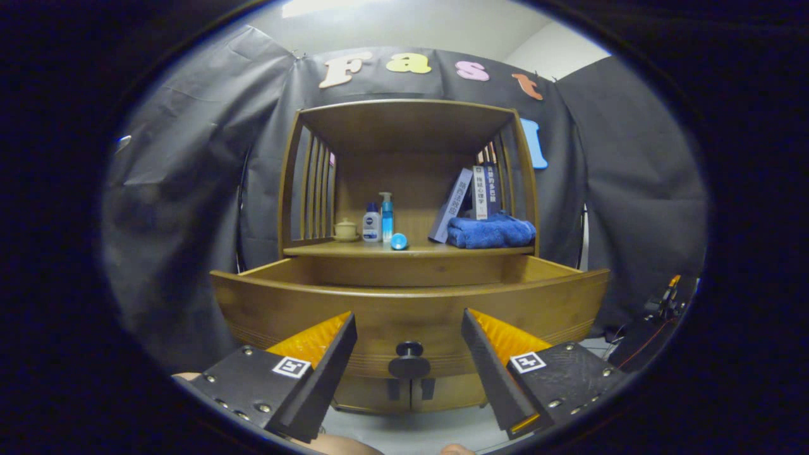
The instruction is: Pull open the drawer, take out the items inside it, and place them on the countertop above the cabinet.
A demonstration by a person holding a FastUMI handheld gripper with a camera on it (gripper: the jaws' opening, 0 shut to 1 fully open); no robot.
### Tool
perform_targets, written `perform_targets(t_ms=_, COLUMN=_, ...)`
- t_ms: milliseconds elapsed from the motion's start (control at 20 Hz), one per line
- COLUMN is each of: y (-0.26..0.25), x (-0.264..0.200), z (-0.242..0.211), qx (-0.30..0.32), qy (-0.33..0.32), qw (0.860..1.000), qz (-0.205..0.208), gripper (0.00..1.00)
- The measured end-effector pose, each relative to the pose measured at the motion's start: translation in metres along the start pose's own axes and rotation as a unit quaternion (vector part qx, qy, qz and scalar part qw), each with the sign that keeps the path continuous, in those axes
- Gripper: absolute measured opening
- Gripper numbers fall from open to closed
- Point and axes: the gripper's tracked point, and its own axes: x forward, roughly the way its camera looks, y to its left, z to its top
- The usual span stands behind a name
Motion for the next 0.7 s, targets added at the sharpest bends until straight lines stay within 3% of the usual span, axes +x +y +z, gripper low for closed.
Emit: perform_targets(t_ms=700, y=0.000, x=0.030, z=-0.010, qx=-0.004, qy=0.009, qw=1.000, qz=-0.011, gripper=0.99)
